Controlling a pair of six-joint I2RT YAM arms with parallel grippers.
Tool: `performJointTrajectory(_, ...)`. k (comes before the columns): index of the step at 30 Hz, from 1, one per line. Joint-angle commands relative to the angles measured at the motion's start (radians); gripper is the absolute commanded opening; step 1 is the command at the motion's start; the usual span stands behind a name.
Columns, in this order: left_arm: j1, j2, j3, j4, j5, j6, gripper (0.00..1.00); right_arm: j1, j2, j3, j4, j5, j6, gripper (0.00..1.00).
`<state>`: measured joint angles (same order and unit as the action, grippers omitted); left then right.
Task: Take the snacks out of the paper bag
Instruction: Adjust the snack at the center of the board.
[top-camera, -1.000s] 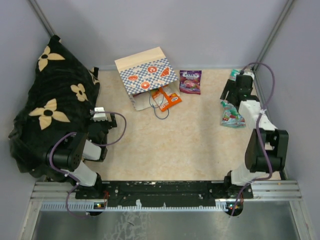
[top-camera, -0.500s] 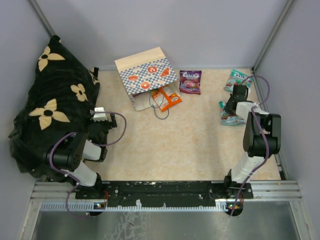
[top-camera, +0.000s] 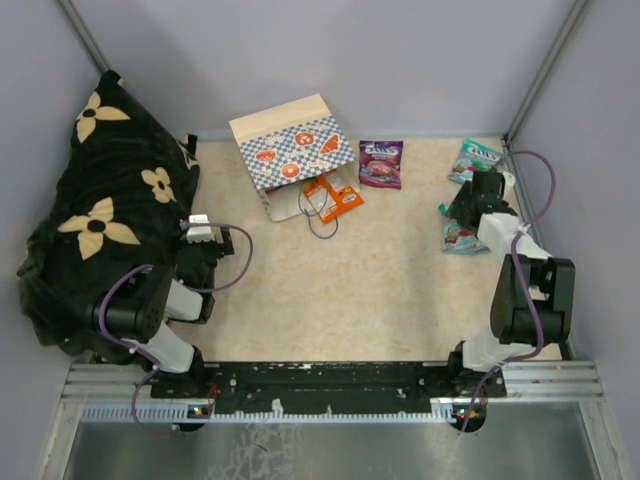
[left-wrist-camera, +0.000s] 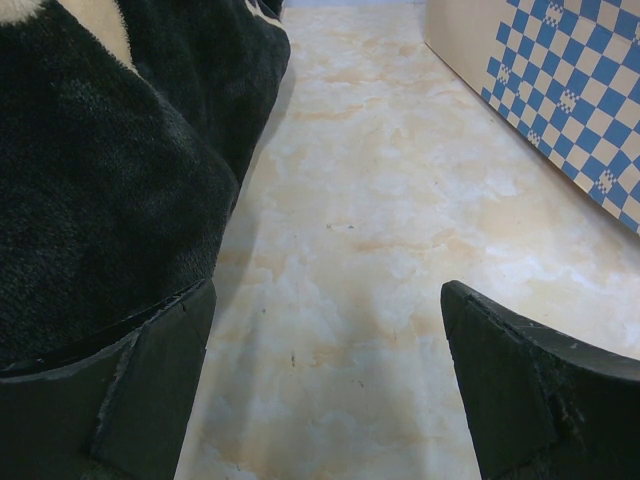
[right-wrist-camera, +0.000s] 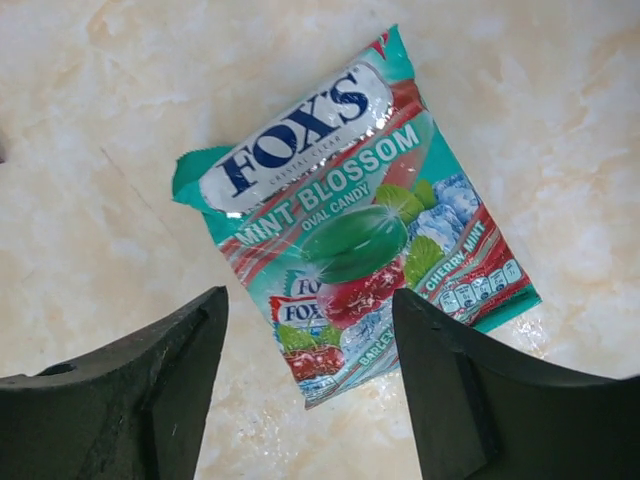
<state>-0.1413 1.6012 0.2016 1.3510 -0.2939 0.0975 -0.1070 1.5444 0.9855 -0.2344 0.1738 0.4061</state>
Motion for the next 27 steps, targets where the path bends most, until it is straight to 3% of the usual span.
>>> performJointTrajectory(1,0.006,0.006,0.009,0.024,0.012,-0.011,1.00,0.000,0.007,-0.047,-0.015,0.077,0.027,0.65)
performJointTrajectory(16,0.006,0.006,0.009,0.023,0.012,-0.011,1.00,-0.042,0.210,0.052,-0.052,0.155,0.032,0.63)
performJointTrajectory(24,0.006,0.007,0.009,0.023,0.012,-0.010,1.00,-0.071,0.187,0.100,-0.081,0.092,0.018,0.64)
performJointTrajectory(27,0.006,0.006,0.009,0.023,0.012,-0.010,1.00,-0.007,0.096,0.133,-0.110,0.133,0.042,0.69)
